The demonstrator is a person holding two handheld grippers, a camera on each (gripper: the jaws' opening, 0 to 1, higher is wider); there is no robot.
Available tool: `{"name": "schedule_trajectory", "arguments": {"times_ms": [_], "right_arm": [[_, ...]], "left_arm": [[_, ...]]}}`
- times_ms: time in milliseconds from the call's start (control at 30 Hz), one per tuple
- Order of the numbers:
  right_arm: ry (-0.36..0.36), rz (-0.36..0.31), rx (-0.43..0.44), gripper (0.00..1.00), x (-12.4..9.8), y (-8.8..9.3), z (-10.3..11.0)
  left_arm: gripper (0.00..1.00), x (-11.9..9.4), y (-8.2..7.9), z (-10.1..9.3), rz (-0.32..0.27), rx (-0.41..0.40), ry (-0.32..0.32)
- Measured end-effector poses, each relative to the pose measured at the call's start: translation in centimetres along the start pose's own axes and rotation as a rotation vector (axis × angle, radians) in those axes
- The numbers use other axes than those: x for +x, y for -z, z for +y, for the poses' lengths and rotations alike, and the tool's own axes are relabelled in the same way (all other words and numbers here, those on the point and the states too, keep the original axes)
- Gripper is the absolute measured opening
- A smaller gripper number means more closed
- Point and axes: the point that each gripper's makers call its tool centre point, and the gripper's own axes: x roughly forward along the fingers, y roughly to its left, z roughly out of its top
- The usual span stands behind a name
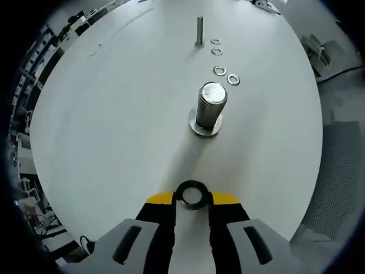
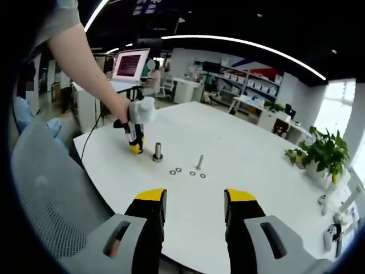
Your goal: Place the washer onto the threaded stud by aligning its center hole with the stud, sliding it down to the base, and recovering from edge contact or off-axis alignment until the washer reaches the visible bottom stop.
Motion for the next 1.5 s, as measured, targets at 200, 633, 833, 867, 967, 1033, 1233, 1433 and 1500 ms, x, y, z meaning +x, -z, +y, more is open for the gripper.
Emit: {"name": "schedule_trajectory", "arguments": {"times_ms": [200, 633, 833, 867, 967, 1033, 1233, 1433, 1500], "right_arm": [[-0.002, -0.004, 0.003, 0.43, 0.0, -0.1, 0.0], [-0.007, -0.003, -0.001, 0.43, 0.0, -0.1, 0.2], [-0.007, -0.004, -0.006, 0.43, 0.0, -0.1, 0.1], [-0.006, -0.006, -0.004, 0.43, 0.0, -0.2, 0.1], [-0.010, -0.006, -0.010, 0.43, 0.0, -0.2, 0.3], [-0.012, -0.007, -0.013, 0.43, 0.0, -0.2, 0.3], [-0.010, -0.009, -0.015, 0.43, -0.1, -0.2, 0.3], [-0.011, -0.005, -0.019, 0.43, 0.0, -0.2, 0.3], [-0.012, -0.005, -0.021, 0.43, 0.0, -0.1, 0.3]], "left_arm": [[0.19, -0.9, -1.0, -0.2, -0.034, -0.006, -0.013], [0.19, -3.7, -3.3, -0.5, -0.080, 0.065, -0.045], [0.19, -5.3, -4.2, -0.2, -0.100, 0.055, -0.052], [0.19, -5.4, -4.4, -0.2, -0.102, 0.057, -0.052], [0.19, -5.8, -5.3, -0.4, -0.112, 0.079, -0.058], [0.19, -6.0, -6.0, -0.6, -0.119, 0.087, -0.057], [0.19, -5.7, -7.6, -1.0, -0.122, 0.123, -0.051], [0.19, -5.1, -8.4, -0.5, -0.104, 0.137, -0.038], [0.19, -4.9, -8.7, -0.4, -0.104, 0.137, -0.036]]}}
